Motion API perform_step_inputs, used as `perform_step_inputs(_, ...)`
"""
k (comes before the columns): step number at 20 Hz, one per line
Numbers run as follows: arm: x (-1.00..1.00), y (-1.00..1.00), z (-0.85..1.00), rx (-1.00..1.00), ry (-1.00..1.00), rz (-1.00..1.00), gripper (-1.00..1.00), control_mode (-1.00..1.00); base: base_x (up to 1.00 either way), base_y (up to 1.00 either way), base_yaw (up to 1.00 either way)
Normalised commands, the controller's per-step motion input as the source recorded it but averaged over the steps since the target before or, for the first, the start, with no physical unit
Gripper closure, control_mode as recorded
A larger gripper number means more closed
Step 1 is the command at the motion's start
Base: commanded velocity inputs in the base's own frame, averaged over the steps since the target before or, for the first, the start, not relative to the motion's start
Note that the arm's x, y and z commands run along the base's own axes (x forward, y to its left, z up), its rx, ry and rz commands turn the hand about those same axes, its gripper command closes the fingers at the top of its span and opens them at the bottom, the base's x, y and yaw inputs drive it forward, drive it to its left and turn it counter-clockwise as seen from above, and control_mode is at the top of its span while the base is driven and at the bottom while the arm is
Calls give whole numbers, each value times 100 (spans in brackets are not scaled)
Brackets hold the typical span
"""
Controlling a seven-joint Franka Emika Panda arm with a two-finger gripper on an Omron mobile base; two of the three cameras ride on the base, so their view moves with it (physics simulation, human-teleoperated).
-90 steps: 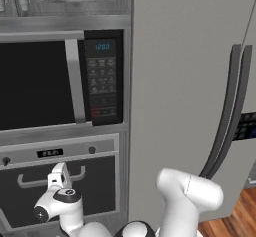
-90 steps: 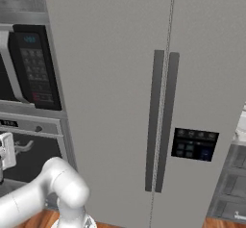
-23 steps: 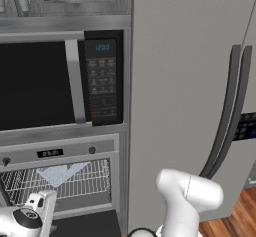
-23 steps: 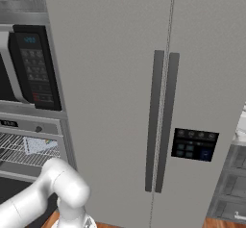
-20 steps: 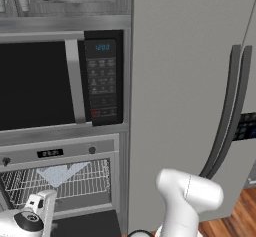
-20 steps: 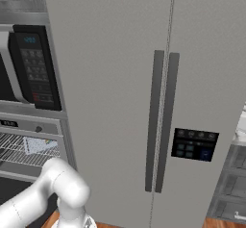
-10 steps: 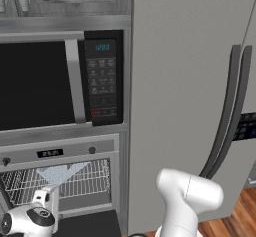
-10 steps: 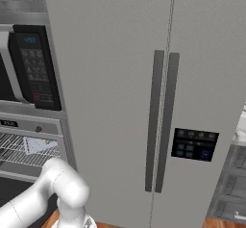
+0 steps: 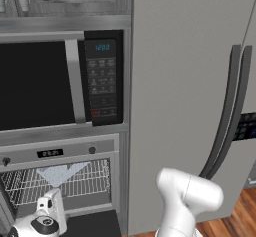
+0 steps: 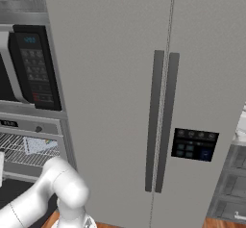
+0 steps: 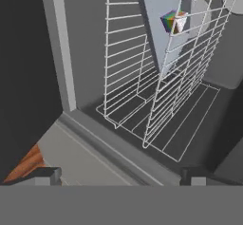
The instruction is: Take the baked cake out of the oven and place it on the plate for cooling. Then close the oven door.
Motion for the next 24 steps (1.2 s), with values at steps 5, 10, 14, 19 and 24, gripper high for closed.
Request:
perform_step_inputs(5,39,0,-20,-10,0,-3,-100,-100,0,0,0)
perform_step_inputs(10,38,0,-22,-3,6,0,-100,-100,0,0,0)
perform_step_inputs(14,29,-3,-32,-2,3,2,-100,-100,0,0,0)
perform_step_inputs(19,29,-26,-27,0,1,9,-100,-100,0,0,0)
perform_step_inputs(24,10,-41,-32,0,0,23,-100,-100,0,0,0)
